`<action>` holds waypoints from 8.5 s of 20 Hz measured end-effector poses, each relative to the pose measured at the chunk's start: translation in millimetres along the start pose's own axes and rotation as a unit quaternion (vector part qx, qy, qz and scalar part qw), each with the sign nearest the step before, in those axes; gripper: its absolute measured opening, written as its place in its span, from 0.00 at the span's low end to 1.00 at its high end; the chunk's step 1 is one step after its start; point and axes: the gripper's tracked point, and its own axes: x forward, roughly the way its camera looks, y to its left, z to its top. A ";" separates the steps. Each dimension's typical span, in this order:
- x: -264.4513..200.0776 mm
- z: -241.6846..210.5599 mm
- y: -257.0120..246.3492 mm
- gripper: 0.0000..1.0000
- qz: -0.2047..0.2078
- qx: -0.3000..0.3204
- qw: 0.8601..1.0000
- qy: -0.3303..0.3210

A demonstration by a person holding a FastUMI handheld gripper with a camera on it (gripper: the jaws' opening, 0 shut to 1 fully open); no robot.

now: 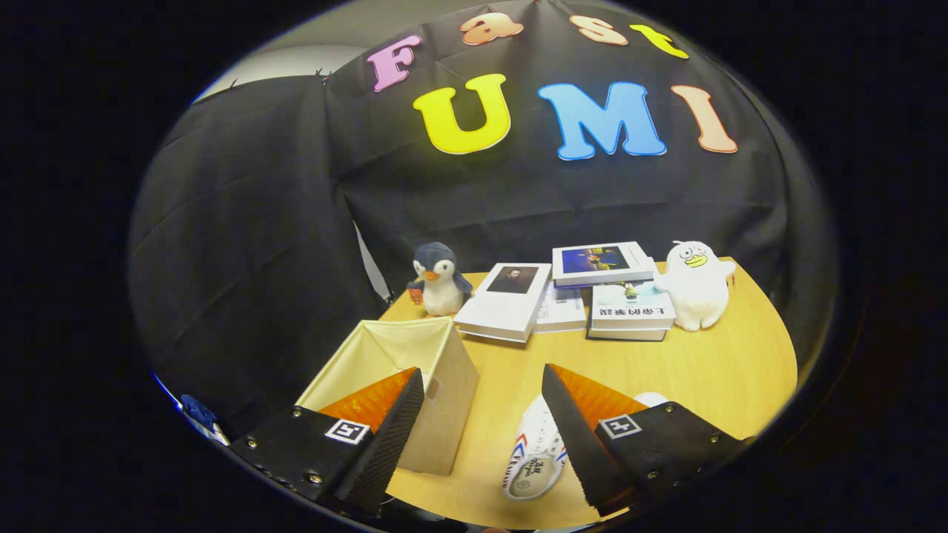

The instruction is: Open the storage box then place both shoes into the box .Put the left shoe in first, then the right shoe, with the right side of both shoes facing outward in a uniform manner.

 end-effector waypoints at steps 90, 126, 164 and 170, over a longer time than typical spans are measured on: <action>144.1 -107.6 186.8 0.02 -0.004 0.114 0.962 0.250; 2.2 -73.6 -103.9 0.99 -0.102 0.104 0.983 0.115; -5.9 -170.5 -185.7 0.06 -0.163 0.176 0.933 0.269; -6.9 -129.7 -141.4 0.06 -0.117 0.218 0.940 0.237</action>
